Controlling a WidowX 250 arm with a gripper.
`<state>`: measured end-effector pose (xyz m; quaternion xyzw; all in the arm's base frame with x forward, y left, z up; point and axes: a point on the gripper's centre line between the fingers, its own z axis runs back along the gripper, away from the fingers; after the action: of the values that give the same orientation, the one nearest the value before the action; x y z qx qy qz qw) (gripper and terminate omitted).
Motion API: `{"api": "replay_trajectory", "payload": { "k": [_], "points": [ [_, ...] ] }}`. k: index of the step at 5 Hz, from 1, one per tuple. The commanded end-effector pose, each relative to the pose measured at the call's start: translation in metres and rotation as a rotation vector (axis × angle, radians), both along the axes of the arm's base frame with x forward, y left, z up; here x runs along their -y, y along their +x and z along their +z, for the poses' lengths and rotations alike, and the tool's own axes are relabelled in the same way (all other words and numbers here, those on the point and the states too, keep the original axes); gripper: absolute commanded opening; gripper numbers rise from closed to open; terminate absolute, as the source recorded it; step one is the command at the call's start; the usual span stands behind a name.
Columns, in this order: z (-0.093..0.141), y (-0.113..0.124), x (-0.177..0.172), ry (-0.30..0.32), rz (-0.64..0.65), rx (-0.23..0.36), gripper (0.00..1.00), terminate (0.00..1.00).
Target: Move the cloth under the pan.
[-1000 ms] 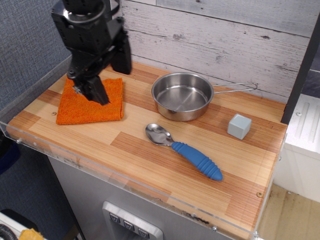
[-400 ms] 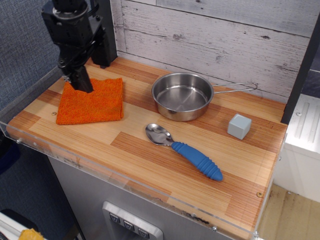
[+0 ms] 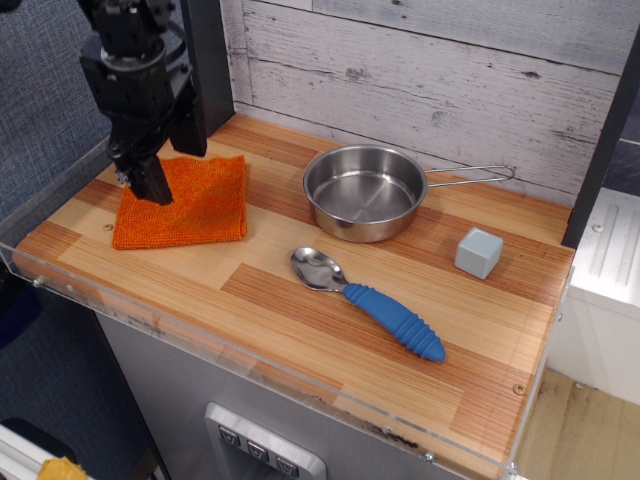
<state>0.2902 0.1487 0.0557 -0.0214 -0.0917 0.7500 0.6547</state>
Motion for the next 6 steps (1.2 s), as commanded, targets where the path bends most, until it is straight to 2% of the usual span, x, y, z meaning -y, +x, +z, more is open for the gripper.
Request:
{"api": "replay_trajectory", "payload": {
  "k": [1,3,5,6],
  "points": [
    [-0.011,0.005,-0.02,0.025,0.01,0.029,1.0,0.0],
    [-0.035,0.01,-0.011,0.016,0.005,-0.011,1.0,0.0],
    [-0.041,0.003,-0.003,0.003,-0.006,-0.039,1.0,0.0],
    [-0.038,-0.005,0.005,-0.019,0.003,-0.005,1.0,0.0]
  ]
}}
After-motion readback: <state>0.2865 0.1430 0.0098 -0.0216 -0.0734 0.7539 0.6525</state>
